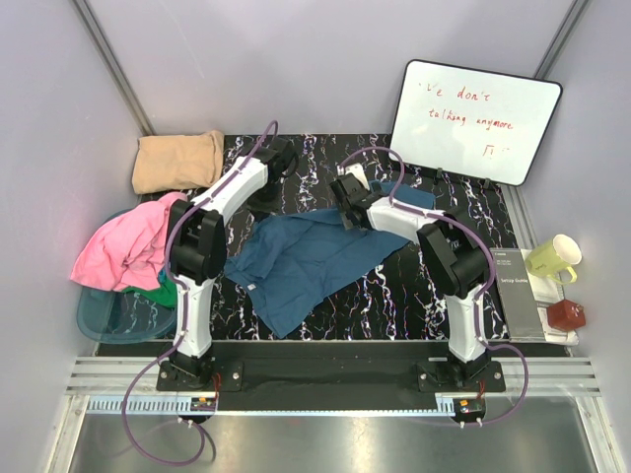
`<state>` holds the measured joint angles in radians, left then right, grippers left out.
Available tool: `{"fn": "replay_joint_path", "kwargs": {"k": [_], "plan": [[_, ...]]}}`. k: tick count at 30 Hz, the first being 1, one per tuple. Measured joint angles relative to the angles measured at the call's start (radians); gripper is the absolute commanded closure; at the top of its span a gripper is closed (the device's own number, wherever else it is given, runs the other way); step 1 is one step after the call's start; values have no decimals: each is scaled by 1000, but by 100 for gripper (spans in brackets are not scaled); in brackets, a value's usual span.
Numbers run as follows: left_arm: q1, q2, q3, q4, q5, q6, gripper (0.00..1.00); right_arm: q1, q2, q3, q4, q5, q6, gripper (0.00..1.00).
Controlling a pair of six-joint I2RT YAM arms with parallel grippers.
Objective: Fold and stack the t-shirts
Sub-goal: Flatten out the tshirt
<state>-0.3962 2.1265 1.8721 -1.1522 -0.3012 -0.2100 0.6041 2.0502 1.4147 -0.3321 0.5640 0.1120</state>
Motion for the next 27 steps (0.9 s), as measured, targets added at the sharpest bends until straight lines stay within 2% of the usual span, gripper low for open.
{"fn": "replay_joint_path", "kwargs": {"k": [7,16,27], "plan": [[0,-3,-1,3,0,1,100,0,0,21,12,30,-12,18],[0,-3,-1,4,3,1,100,0,29,69,14,160,-33,22],[0,-3,-16,17,6,2,100,0,6,72,12,172,-71,22]]}}
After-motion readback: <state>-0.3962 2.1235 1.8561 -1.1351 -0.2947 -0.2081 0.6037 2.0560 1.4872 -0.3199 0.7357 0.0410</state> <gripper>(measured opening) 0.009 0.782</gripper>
